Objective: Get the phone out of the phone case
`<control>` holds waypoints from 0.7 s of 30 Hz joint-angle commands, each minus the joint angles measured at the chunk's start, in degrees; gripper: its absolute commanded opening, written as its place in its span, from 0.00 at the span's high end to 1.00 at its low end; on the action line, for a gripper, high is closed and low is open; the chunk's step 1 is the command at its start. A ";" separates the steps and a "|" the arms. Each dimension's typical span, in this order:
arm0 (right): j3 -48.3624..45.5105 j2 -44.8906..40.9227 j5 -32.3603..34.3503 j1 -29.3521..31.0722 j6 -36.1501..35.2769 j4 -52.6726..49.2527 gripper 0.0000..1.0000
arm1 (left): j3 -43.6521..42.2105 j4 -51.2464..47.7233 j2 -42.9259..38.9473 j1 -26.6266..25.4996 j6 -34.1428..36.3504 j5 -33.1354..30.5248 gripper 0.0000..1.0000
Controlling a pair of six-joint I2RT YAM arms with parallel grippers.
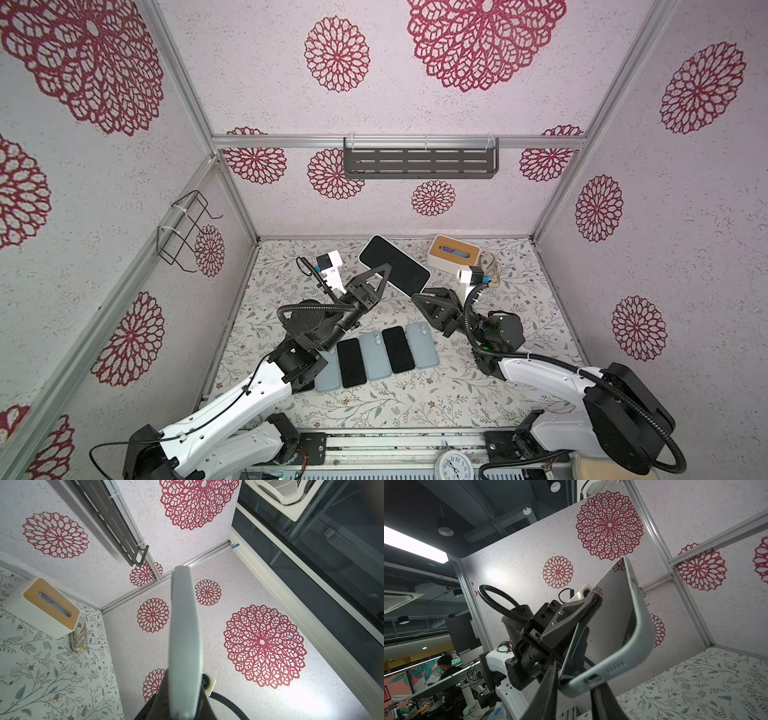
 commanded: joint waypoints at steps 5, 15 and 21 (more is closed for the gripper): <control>1.69 0.63 -0.13 -0.09 0.09 4.64 0.87 | 0.63 4.79 -0.76 -0.98 0.15 -0.02 1.00; 1.57 -1.23 1.07 -0.06 -6.64 -2.26 1.00 | 3.29 2.46 1.85 -1.94 -3.10 1.18 1.00; 1.68 -5.27 5.57 -0.06 -18.70 -15.57 1.00 | 5.77 -1.51 2.55 -3.12 -4.44 2.24 1.00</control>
